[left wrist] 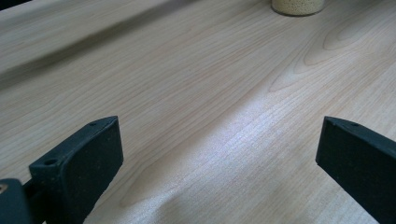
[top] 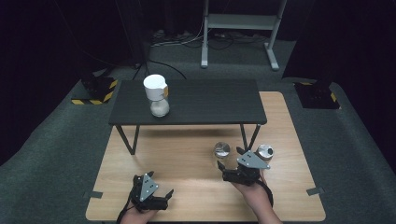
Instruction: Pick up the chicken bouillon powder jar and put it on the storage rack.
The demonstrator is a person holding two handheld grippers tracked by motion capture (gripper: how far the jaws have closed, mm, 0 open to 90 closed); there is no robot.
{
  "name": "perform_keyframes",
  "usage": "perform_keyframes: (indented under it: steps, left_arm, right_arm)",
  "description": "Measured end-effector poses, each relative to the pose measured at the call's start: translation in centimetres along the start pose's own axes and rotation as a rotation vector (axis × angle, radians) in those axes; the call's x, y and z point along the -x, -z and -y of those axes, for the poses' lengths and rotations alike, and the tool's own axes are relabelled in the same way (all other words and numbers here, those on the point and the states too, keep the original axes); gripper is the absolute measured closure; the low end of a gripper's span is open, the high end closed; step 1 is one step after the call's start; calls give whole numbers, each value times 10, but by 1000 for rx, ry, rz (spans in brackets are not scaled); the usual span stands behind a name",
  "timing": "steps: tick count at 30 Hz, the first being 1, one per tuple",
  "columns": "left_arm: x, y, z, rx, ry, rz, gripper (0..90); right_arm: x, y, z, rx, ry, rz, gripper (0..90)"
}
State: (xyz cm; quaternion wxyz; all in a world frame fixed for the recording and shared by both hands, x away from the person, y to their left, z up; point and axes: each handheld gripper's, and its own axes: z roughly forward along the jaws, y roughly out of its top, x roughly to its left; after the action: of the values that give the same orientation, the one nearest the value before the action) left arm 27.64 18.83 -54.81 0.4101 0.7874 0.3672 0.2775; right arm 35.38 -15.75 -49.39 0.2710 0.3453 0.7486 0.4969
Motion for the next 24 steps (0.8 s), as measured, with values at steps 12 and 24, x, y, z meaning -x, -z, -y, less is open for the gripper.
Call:
perform_keyframes:
  steps: [12,24]
  left_arm:
    - [-1,1,0,2,8,3,9]
    - [-1,1,0,5,12,3,9]
  right_arm:
    - [0,-14,2,17,-16,-10,181]
    - [0,-25,4,43,-29,-11,271]
